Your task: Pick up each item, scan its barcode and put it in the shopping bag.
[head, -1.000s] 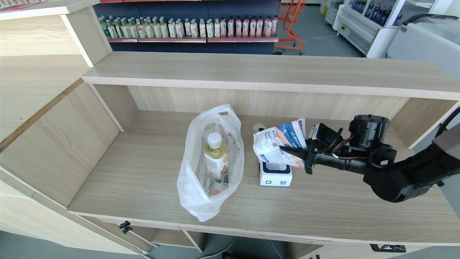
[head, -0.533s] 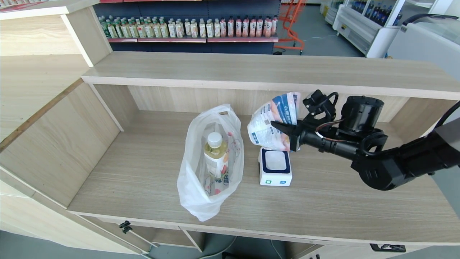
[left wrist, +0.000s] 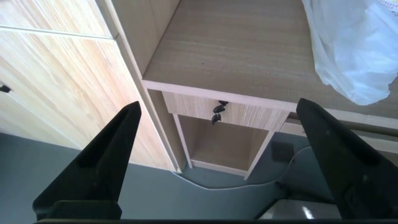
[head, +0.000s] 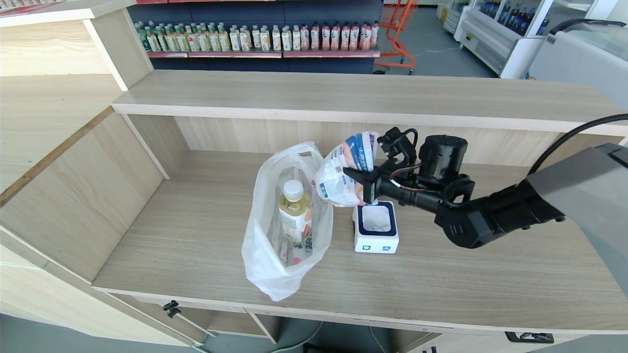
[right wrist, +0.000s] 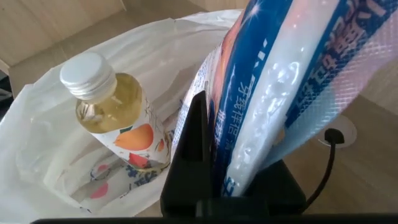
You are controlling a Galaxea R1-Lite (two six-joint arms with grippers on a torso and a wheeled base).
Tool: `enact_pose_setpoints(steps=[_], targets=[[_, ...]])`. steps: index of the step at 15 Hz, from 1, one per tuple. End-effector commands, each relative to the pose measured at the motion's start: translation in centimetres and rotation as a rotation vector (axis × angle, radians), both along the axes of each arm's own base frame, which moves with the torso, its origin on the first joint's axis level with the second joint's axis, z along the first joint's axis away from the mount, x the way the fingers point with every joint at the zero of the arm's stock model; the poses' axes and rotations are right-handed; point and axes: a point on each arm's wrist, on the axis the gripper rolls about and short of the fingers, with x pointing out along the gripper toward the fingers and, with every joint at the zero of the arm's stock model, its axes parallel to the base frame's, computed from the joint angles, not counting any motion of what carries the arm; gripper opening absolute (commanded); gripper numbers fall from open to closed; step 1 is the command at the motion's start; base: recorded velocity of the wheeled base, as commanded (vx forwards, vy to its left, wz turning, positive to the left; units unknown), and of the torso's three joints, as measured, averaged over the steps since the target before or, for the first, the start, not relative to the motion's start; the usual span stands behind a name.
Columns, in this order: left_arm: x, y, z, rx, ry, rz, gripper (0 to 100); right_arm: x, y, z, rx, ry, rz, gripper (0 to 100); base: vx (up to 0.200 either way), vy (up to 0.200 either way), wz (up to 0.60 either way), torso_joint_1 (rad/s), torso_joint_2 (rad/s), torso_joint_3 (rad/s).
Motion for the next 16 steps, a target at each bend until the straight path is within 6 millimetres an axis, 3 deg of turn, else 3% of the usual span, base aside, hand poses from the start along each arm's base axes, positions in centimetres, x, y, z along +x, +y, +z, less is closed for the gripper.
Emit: enact_pose_setpoints(steps=[1, 8, 11, 12, 15, 16], targets=[[0.0, 0.0, 0.0, 0.0, 0.0, 0.0, 100, 1.8, 1.0, -2.3, -0.004, 0.027, 0.006, 0, 0.0, 0.0, 0.0, 0.0, 0.0, 0.0], [0.0, 0.0, 0.0, 0.0, 0.001, 0.0, 100, 4.1, 4.3, -4.3, 0.027, 0.092, 0.079, 0, 0.0, 0.0, 0.0, 0.0, 0.0, 0.0], [0.0, 0.0, 0.0, 0.0, 0.001, 0.0, 100, 4.5, 4.8, -5.2, 0.025, 0.096, 0.084, 0, 0.0, 0.0, 0.0, 0.0, 0.0, 0.0], [0.0, 0.0, 0.0, 0.0, 0.0, 0.0, 100, 4.5, 4.9, -5.4, 0.023, 0.099, 0.085, 100, 0.0, 0.0, 0.0, 0.0, 0.0, 0.0], [0.0, 0.0, 0.0, 0.0, 0.0, 0.0, 100, 4.3, 5.5, -4.5, 0.045, 0.088, 0.101, 100, 0.0, 0.0, 0.0, 0.0, 0.0, 0.0], [0.0, 0.0, 0.0, 0.0, 0.0, 0.0, 100, 3.9, 6.4, -2.0, 0.129, 0.095, 0.122, 100, 0.0, 0.0, 0.0, 0.0, 0.0, 0.0]])
